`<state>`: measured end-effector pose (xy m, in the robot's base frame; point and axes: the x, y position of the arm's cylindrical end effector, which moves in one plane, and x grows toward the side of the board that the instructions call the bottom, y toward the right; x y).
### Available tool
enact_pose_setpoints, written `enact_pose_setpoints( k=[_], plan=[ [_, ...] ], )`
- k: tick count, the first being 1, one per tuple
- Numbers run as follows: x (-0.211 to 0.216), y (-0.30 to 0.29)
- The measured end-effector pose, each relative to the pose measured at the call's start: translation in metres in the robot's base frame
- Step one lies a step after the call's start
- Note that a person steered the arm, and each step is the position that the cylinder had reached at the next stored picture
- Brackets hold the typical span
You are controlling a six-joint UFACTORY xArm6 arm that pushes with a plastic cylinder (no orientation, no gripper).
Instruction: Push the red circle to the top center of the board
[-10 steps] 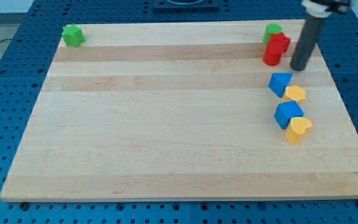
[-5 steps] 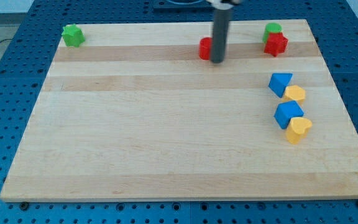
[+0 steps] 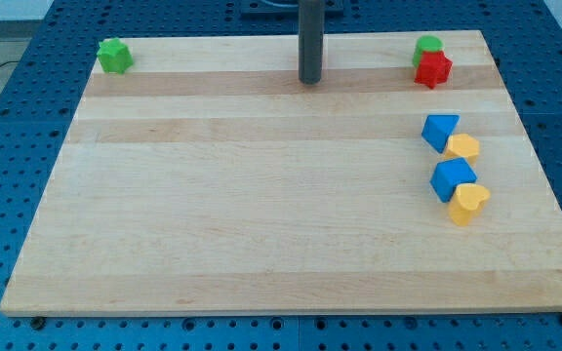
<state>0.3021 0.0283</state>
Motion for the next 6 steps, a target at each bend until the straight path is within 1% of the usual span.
enact_pose_setpoints(
  k=[1, 2, 3, 4, 5, 6],
  plan=[
    [0.005, 0.033],
    [-0.035, 0.037],
    [-0.066, 0.026],
    [-0.066, -0.018],
    [-0.063, -0.039],
    [-0.03, -0.021]
  ],
)
